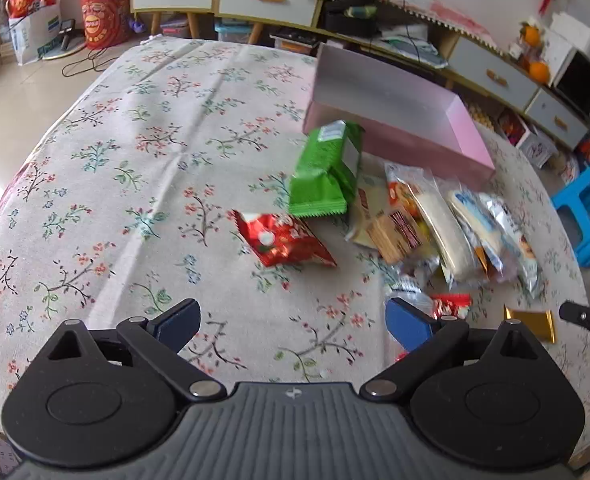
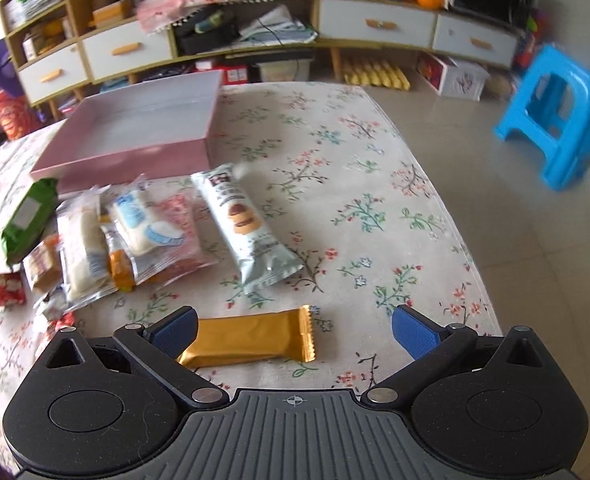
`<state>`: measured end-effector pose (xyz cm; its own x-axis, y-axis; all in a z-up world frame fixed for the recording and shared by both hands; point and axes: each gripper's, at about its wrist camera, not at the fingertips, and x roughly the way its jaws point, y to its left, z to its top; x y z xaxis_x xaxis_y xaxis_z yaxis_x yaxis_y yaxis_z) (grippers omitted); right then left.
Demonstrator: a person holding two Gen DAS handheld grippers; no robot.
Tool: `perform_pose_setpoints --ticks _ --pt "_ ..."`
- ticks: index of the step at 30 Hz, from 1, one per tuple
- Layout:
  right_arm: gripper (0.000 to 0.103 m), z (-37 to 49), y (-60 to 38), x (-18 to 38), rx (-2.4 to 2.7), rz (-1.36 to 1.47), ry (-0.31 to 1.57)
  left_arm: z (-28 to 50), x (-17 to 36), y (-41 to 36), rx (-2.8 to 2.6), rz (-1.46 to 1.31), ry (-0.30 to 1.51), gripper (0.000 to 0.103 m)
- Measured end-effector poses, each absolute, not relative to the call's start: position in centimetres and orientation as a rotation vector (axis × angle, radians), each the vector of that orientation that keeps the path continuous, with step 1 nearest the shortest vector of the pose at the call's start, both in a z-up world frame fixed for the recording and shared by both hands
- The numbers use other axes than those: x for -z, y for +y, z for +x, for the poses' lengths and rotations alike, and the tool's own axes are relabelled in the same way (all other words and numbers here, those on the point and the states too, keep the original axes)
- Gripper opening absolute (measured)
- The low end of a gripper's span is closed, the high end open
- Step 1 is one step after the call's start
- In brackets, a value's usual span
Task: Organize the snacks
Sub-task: 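Move both tools toward the scattered snacks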
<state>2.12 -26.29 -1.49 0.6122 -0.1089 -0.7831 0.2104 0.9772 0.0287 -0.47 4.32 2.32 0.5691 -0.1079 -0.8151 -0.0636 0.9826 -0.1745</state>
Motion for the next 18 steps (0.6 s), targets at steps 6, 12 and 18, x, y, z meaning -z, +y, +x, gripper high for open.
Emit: perform_pose_setpoints --ticks 6,12,18 --pt "0.102 3.2 -25.9 1.7 0.161 0.027 0.913 0.1 -2.5 6.4 -0.012 -0.253 0.95 0.089" --pt "0.093 3.5 -27.0 2.0 0.174 0.045 0.928 -0.1 -2.5 7.3 -0.004 -0.299 0.925 0.083" --pt "0.086 3.6 -27.5 2.3 0.143 0.11 0.957 -0.6 -1.8 4.5 0.174 -0.276 0.94 0.084"
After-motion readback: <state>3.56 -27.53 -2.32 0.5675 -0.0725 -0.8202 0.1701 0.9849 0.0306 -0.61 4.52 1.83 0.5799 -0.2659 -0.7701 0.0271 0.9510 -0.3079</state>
